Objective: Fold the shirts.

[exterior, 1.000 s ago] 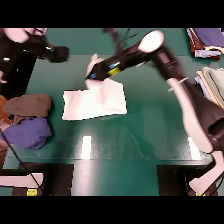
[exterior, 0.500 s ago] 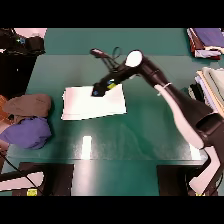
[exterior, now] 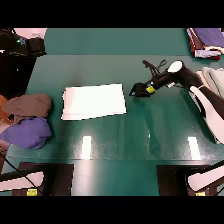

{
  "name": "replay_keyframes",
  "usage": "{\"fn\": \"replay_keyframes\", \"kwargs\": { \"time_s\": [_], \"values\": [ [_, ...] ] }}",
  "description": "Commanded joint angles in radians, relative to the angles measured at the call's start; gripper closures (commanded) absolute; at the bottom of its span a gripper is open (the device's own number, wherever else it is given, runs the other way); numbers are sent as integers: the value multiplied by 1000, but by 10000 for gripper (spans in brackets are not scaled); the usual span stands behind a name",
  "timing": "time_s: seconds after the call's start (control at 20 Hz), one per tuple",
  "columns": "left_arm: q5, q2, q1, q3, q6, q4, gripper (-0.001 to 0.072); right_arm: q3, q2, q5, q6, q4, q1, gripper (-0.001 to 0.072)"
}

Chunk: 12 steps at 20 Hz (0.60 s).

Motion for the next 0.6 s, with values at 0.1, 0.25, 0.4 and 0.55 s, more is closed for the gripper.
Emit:
{"fn": "replay_keyframes", "kwargs": {
  "time_s": [0.1, 0.25, 0.4, 0.55],
  "values": [
    [10, -8, 0, -4, 2, -17, 681, -67, -43, -109, -20, 134, 17, 117],
    [8, -10, 0, -4, 2, -25, 680, 41, -161, -82, -19, 202, 105, 118],
    [5, -10, 0, -4, 3, -45, 681, 165, -274, -82, -20, 293, 195, 204],
    [-2, -10, 0, -4, 3, -79, 680, 269, -323, -98, -25, 273, 251, 570]
  ]
}}
